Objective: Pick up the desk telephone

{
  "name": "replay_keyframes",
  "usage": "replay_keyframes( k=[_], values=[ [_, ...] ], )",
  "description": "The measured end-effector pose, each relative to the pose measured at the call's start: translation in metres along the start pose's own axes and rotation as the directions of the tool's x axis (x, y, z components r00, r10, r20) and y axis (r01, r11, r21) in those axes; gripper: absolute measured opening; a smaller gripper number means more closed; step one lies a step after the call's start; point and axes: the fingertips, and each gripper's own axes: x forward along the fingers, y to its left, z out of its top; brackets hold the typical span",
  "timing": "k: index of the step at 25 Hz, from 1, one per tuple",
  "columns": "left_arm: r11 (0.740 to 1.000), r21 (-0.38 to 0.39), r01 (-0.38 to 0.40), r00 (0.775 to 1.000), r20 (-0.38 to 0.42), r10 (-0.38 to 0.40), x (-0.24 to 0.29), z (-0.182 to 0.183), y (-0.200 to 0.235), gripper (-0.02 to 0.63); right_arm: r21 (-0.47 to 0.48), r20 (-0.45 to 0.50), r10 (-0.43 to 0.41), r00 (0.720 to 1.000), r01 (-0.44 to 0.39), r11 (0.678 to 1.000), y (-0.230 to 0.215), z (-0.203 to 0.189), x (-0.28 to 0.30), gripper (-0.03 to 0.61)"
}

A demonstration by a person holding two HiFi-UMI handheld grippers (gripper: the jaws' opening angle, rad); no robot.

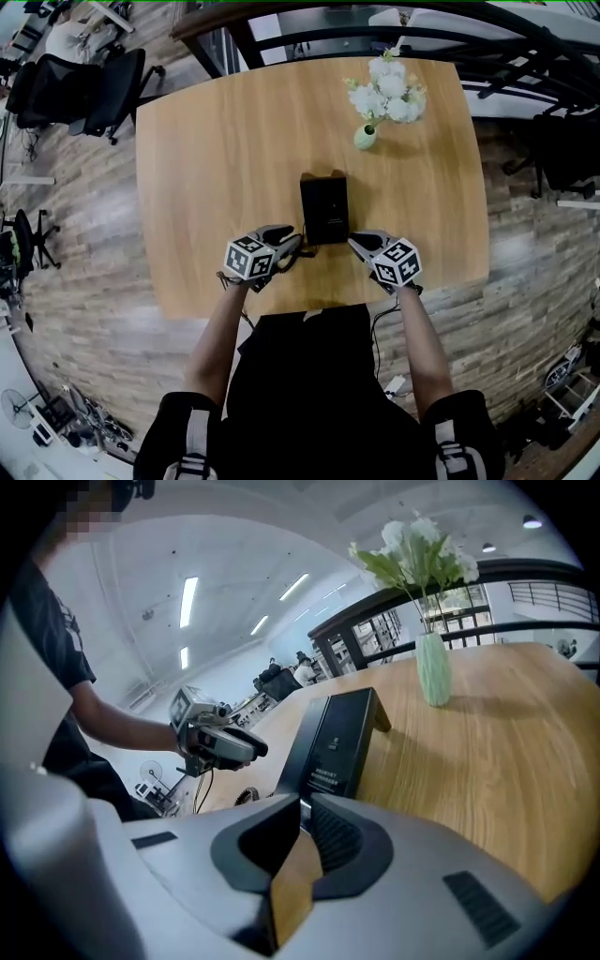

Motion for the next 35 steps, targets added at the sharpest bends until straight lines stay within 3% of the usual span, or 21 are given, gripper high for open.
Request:
replay_keyframes(
  k=[3,6,13,18,35],
  values=[
    [1.000,-0.018,0.007,1.000,-0.028,-0.007,0.012,-0.006,0.008,0.140,0.059,0.015,0.039,0.999,-0.040,0.997,-0.012,0.000,0.009,0.037],
    [0.998,-0.054,0.026,0.999,-0.040,-0.028,0.023,-0.007,0.017,0.162,0.082,0.007,0.066,0.998,-0.067,0.994,-0.024,0.002,0.018,0.136],
    [0.994,-0.079,0.080,0.992,-0.089,-0.087,0.041,-0.012,0.029,0.210,0.117,-0.013,0.153,0.988,-0.151,0.982,-0.034,0.002,0.038,0.217],
    [0.988,-0.077,0.133,0.982,-0.123,-0.141,0.051,-0.013,0.024,0.224,0.152,0.022,0.198,0.980,-0.199,0.968,-0.033,0.011,0.047,0.236],
    [0.977,-0.130,0.168,0.980,-0.089,-0.180,0.077,-0.001,0.019,0.224,0.187,-0.057,0.245,0.968,-0.231,0.955,-0.036,0.009,0.067,0.236]
  ],
)
